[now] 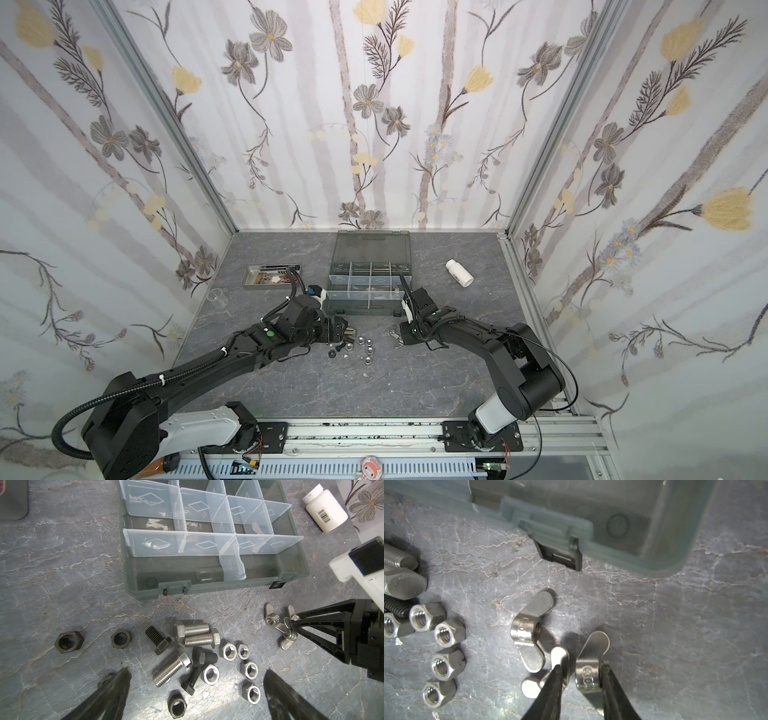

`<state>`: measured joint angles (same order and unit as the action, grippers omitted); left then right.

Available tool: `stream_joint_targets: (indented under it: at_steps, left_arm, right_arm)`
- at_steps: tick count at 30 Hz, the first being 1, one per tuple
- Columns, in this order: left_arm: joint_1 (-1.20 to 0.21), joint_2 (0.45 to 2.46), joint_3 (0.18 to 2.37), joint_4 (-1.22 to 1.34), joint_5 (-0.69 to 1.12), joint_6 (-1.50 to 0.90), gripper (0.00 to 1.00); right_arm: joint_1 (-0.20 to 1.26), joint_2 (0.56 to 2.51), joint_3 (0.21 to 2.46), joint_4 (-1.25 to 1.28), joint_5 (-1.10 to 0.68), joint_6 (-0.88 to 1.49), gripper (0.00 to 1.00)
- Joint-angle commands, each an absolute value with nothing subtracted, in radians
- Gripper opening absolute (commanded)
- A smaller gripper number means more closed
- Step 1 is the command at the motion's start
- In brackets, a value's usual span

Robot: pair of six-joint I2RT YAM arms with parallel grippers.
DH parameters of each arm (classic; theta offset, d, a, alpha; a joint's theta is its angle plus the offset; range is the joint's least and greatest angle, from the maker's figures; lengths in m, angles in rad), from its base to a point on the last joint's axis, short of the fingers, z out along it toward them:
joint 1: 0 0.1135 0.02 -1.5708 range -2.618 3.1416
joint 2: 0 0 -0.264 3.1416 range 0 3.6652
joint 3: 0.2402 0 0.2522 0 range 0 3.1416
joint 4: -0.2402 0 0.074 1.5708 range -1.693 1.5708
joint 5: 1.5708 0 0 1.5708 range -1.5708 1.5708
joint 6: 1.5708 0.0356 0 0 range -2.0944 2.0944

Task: Sort the screws and nuts into containers
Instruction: Pick up the nut from the center of the table.

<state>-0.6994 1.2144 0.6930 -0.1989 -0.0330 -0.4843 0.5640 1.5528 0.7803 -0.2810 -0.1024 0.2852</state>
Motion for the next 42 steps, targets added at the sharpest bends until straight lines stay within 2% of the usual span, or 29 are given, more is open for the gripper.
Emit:
stream_joint_targets:
  at_steps: [1, 10, 27, 42]
  left_arm:
    - [-0.700, 1.206, 0.689, -0.176, -0.042, -0.502, 1.00]
    - [-0.700, 1.197, 0.683, -0.178, -0.045, -0.503, 1.00]
    - [-0.700, 1.192, 0.688, -0.184, -0.054, -0.498, 1.00]
    - [-0.701, 1.176, 0.718, -0.198, -0.077, -0.481, 1.00]
  right_arm:
    - [0.575, 1.554, 0.786, -0.280, -0.098, 0.277, 0.32]
    - [0.588, 1.558, 0.787, -0.291, -0.056, 0.281, 0.29]
    - [0.588, 1.571, 0.799, -0.300, -0.015, 0.285, 0.14]
    - [0.588, 1.483, 0.857, -0.362, 0.005, 0.290, 0.14]
